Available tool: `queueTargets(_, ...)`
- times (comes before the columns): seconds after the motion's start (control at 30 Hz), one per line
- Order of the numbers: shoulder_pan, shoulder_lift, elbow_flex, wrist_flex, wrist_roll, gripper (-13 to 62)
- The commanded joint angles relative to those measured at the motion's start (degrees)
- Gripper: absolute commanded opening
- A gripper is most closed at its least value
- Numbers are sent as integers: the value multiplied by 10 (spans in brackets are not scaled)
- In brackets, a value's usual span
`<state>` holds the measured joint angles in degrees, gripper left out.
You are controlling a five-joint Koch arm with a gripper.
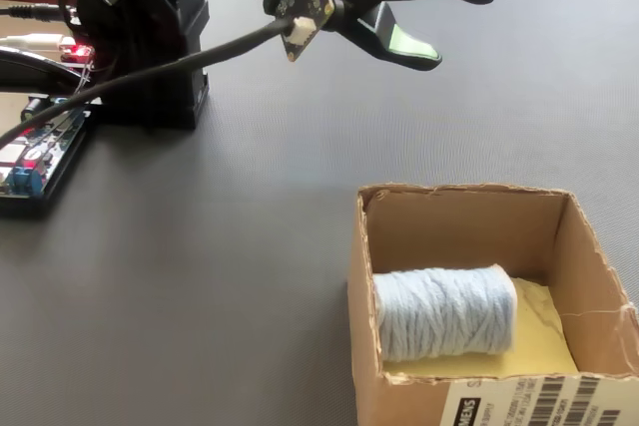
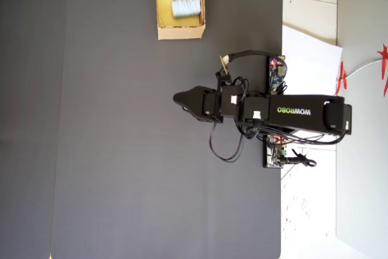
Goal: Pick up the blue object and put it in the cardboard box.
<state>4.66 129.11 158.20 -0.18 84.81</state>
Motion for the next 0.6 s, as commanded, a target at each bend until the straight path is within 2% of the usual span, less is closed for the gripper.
queueTargets(0.0, -16, 21, -4, -58, 7, 347)
queueTargets(0.17, -58, 66, 83, -57, 9, 348)
queueTargets(0.57, -61, 66, 205, -68, 9, 354)
